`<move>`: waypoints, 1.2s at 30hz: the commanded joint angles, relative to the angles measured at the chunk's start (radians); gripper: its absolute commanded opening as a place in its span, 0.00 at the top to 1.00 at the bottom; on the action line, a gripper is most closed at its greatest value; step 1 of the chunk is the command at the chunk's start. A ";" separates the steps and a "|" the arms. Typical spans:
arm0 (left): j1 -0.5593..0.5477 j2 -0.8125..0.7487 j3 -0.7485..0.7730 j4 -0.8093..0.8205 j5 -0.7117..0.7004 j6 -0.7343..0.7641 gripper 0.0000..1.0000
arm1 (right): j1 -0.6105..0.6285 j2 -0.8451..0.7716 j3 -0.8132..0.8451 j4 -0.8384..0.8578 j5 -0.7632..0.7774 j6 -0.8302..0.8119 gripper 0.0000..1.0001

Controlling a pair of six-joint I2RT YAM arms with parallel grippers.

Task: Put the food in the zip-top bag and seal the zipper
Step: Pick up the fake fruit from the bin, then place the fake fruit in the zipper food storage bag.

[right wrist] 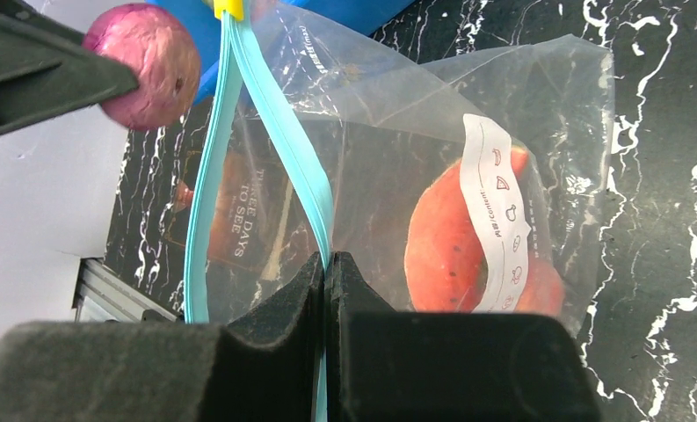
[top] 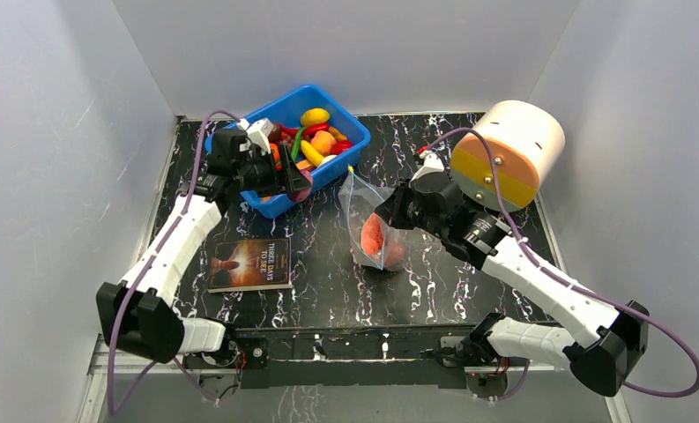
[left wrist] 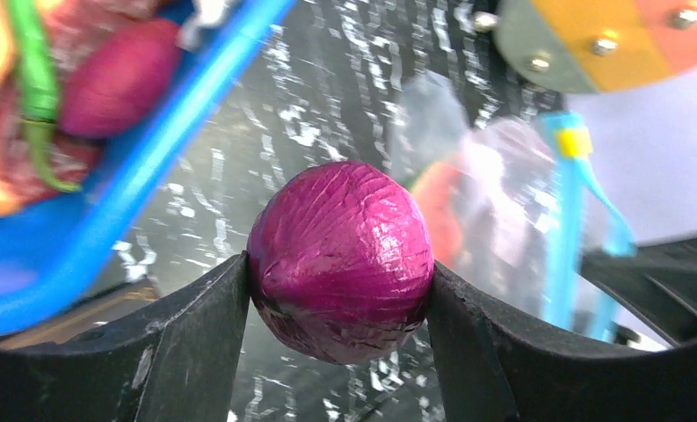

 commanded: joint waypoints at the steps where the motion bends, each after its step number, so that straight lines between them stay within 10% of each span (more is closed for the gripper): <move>1: -0.018 -0.105 -0.084 0.169 0.262 -0.181 0.56 | 0.001 0.007 -0.012 0.081 -0.028 0.031 1.00; 22: -0.239 -0.159 -0.218 0.560 0.375 -0.479 0.57 | 0.001 0.066 0.062 0.134 -0.102 0.079 1.00; 36: -0.262 -0.129 -0.197 0.344 0.255 -0.331 0.55 | 0.002 0.048 0.075 0.137 -0.097 0.081 1.00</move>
